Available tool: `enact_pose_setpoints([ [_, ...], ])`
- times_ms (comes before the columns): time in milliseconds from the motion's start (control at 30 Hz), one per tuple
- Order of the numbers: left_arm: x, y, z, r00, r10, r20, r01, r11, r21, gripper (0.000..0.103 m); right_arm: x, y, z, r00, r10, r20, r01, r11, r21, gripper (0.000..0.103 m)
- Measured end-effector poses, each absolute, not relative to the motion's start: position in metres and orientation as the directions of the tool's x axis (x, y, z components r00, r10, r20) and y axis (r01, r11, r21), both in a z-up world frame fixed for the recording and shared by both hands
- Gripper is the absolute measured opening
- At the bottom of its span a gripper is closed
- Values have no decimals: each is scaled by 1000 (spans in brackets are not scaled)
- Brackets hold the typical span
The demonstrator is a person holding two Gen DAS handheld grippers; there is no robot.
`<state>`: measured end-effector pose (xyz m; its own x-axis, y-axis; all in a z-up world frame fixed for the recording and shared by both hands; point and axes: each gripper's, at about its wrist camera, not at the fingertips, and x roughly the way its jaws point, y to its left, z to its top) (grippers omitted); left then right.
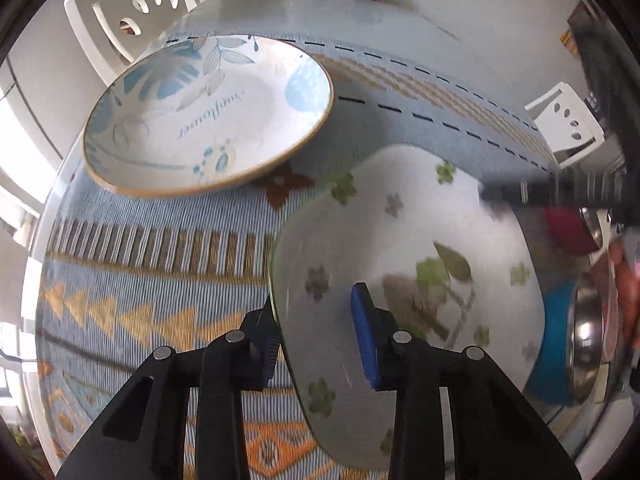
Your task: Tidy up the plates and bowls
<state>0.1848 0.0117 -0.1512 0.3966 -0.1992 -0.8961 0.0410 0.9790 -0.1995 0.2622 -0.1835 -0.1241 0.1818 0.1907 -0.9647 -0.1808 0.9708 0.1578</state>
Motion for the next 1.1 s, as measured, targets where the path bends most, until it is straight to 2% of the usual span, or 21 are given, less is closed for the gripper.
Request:
enact_pose_setpoints([
  [67,196,12,-150,403,-196,-894,45,980,-195,31,263,-194,-139,95,183,-979,-174,971,165,52],
  [133,203,12,-149,392,-195,-899,48,980,-192,32,259,-205,-149,33,237,-971,-152,962,229,50],
  [300,184,12,-150,322,-200,-925,77,980,-185,55,253,-221,-157,6,294,-956,-126,949,291,41],
  [333,176,11,-150,316,-209,-925,89,978,-190,58,252,-220,-157,-1,305,-952,-147,942,302,36],
  [467,154,-1,-149,314,-258,-914,138,965,-225,57,246,-212,-156,-21,294,-956,-234,928,290,35],
  [600,150,-12,-149,348,-190,-918,134,979,-152,56,242,-198,-160,-60,308,-949,-271,910,312,28],
  [700,154,2,-145,357,-227,-906,78,974,-213,48,233,-188,-157,-9,239,-971,-330,916,228,26],
  [833,158,14,-129,415,-184,-891,57,983,-176,48,223,-182,-151,36,261,-965,-314,919,237,25],
  [1100,148,37,-103,470,-185,-863,51,982,-183,48,208,-170,-126,129,301,-945,-325,913,246,22],
])
